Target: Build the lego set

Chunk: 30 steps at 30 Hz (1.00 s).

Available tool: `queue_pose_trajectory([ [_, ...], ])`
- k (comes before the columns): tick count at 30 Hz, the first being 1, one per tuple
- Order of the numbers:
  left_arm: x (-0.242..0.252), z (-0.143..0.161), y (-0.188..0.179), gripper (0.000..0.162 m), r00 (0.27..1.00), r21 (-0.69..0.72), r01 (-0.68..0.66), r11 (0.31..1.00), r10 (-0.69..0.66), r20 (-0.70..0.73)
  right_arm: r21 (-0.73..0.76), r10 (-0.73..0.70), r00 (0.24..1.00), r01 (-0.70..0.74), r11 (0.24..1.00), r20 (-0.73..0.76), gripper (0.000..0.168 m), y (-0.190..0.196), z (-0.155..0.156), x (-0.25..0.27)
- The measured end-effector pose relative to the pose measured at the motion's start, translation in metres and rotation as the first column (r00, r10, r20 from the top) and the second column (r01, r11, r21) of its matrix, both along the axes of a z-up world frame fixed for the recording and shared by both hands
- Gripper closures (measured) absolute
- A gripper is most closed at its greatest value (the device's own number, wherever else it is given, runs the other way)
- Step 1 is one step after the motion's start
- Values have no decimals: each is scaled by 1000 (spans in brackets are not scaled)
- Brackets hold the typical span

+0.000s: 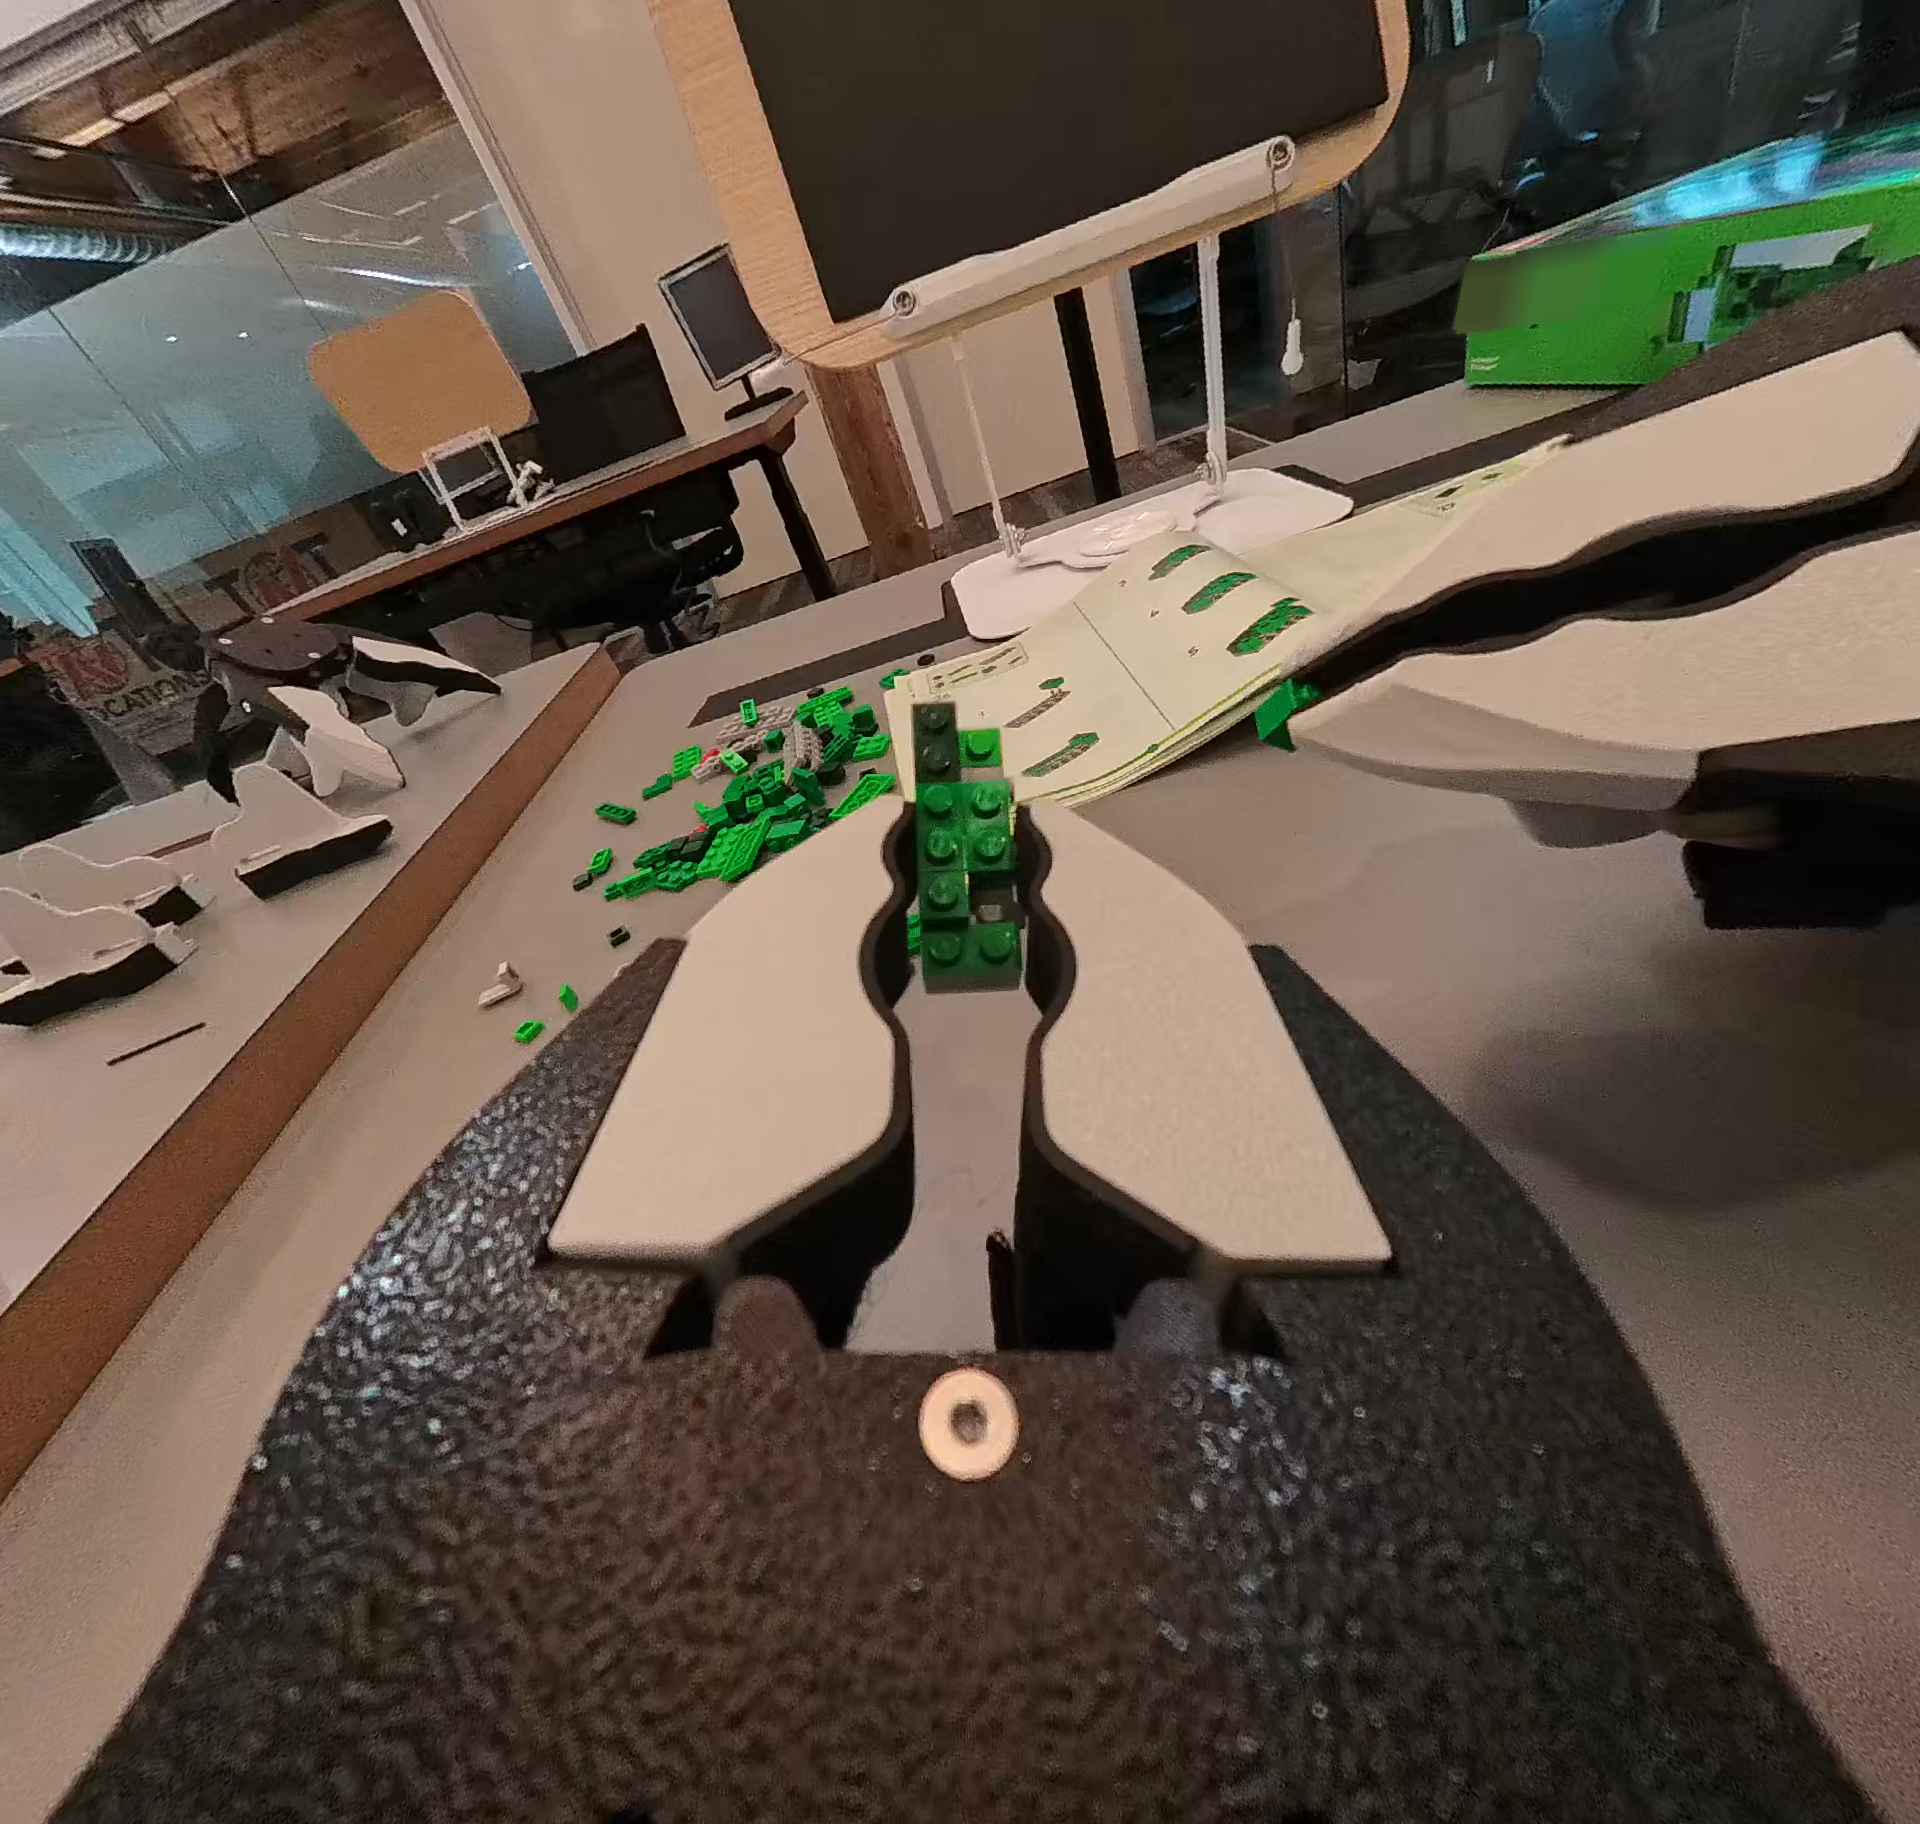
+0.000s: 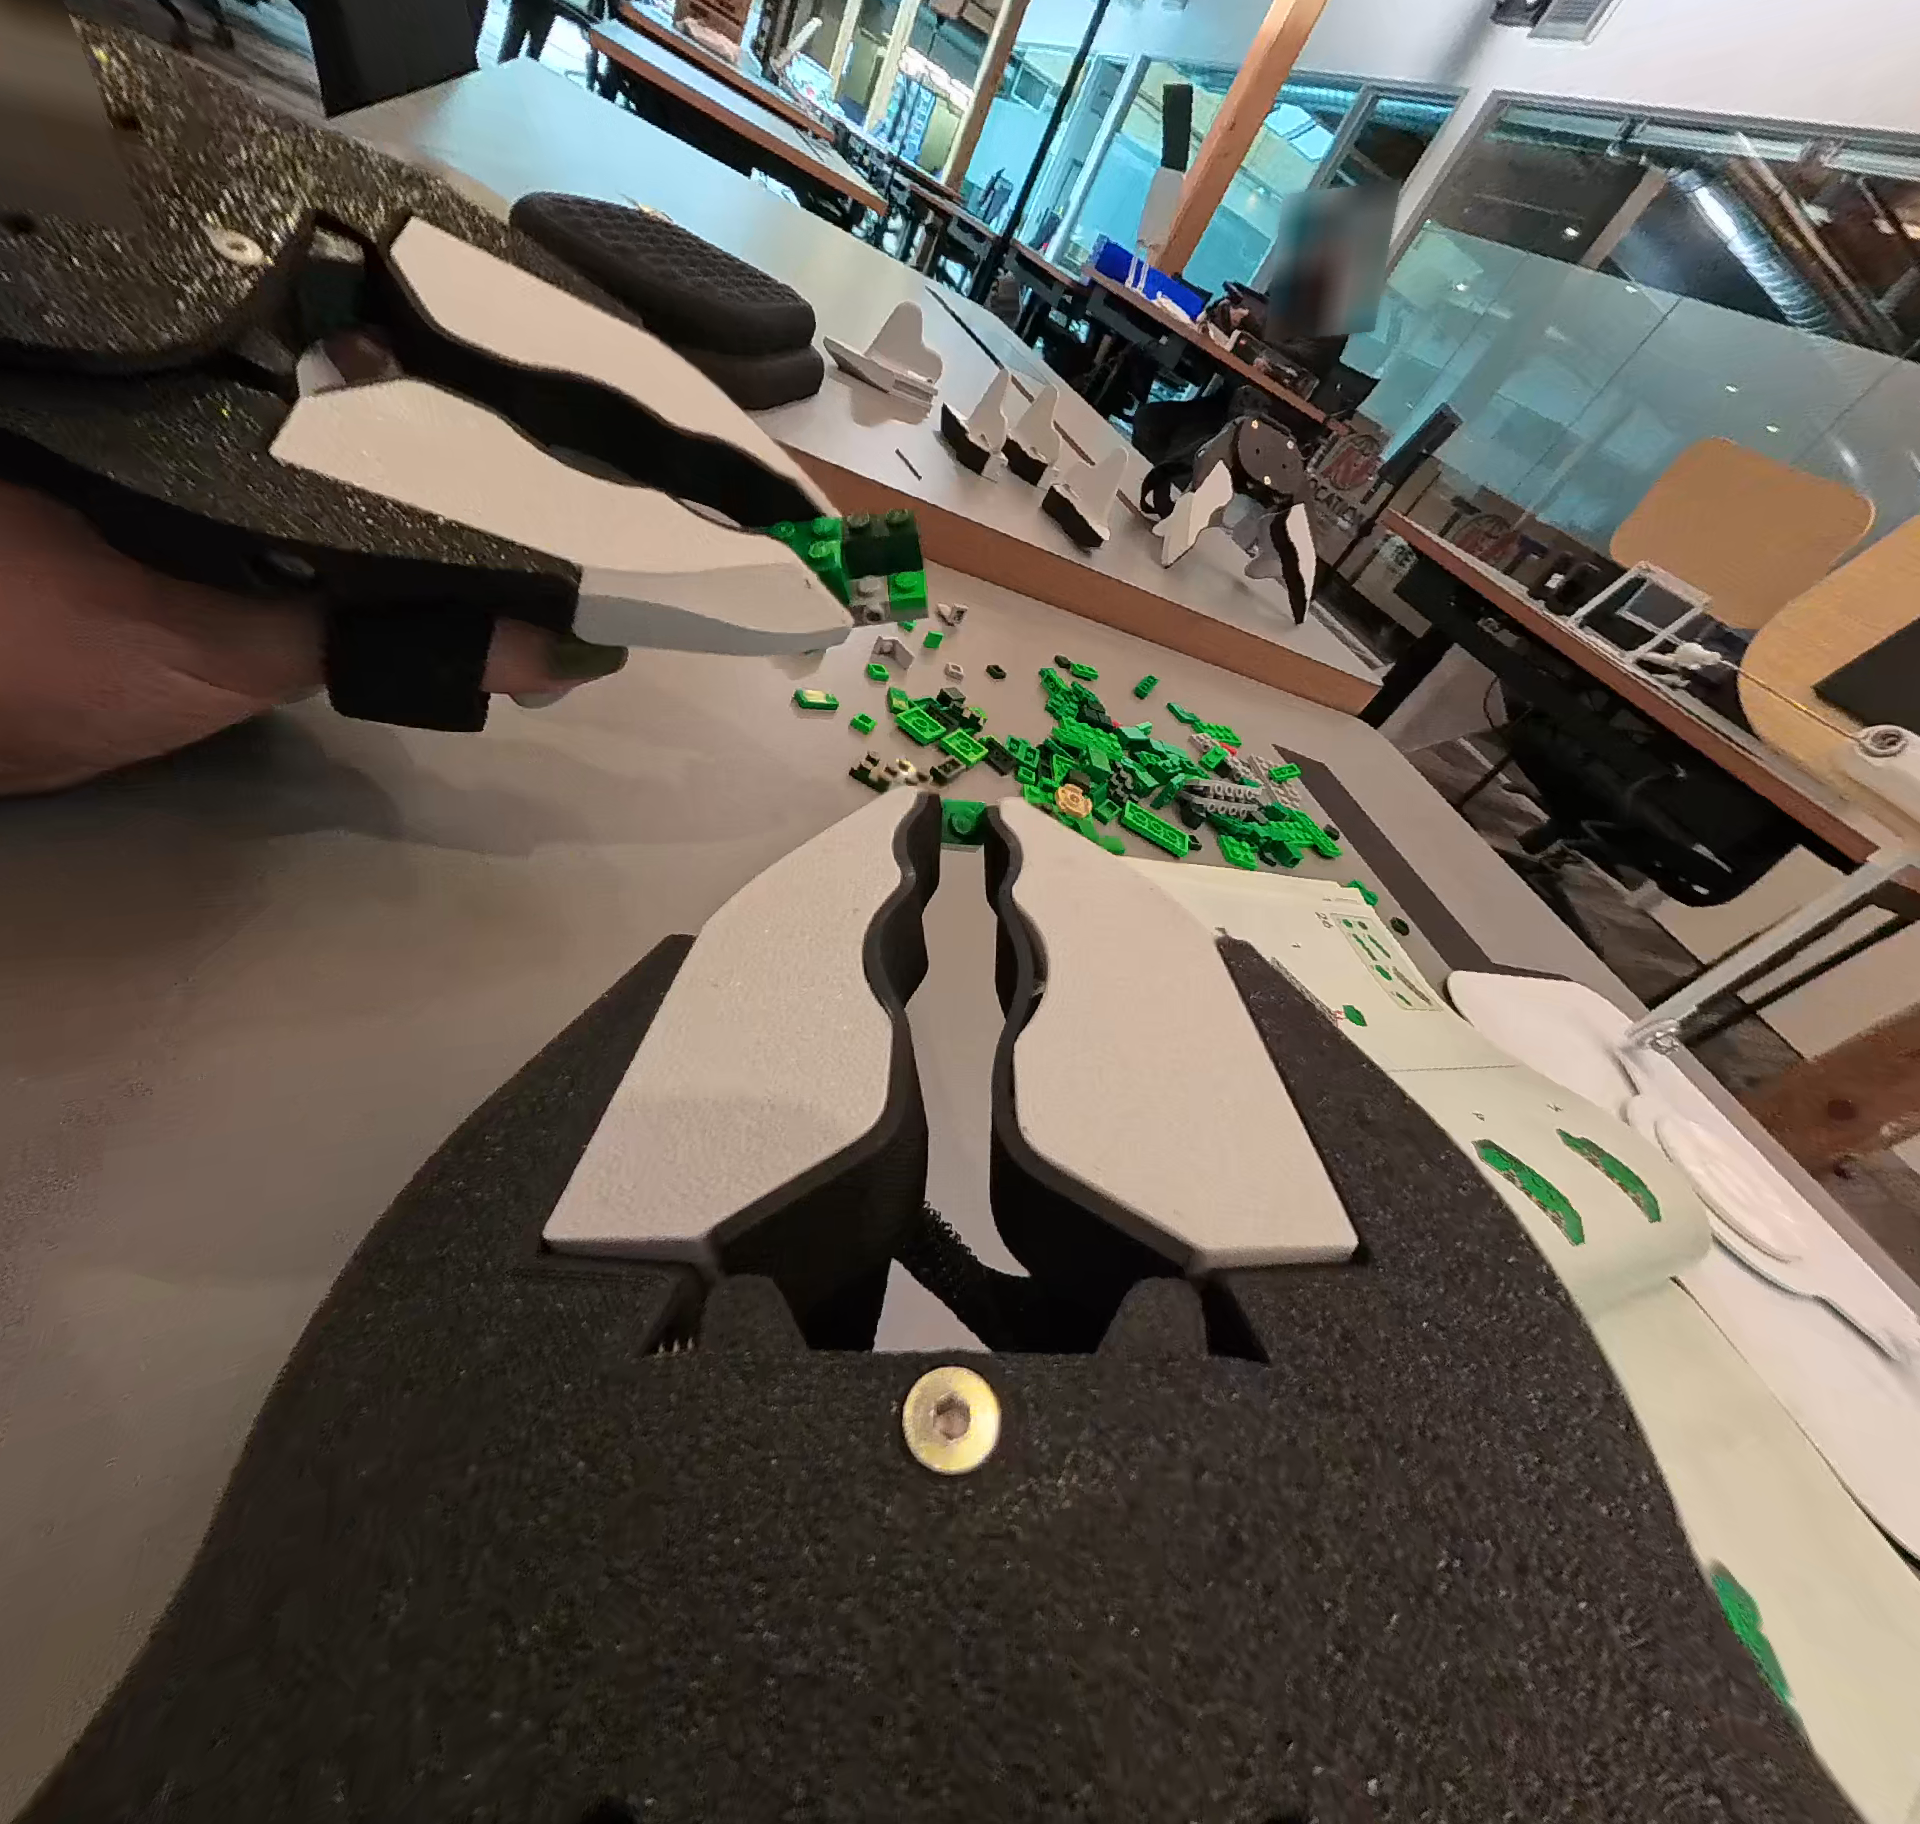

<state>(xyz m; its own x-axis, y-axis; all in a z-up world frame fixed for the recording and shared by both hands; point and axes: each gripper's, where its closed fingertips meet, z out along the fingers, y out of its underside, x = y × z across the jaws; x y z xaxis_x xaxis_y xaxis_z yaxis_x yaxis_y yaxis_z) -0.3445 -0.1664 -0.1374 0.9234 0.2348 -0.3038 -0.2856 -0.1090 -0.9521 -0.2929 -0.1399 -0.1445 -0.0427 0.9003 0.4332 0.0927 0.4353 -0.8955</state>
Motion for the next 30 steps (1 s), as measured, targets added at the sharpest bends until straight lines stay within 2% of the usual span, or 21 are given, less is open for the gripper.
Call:
queue_pose_trajectory([
  [10,-3,-2,0,145,997,-31,-55,998,53,-56,-56,71,997,-71,996,-3,161,-10,6,1],
  [18,-4,-4,1,145,999,-31,-39,999,38,-27,-108,61,998,-60,992,6,161,-3,4,1],
  [30,-5,2,-4,145,999,22,-23,999,22,34,-98,52,998,-48,994,41,161,-4,-4,-1],
])
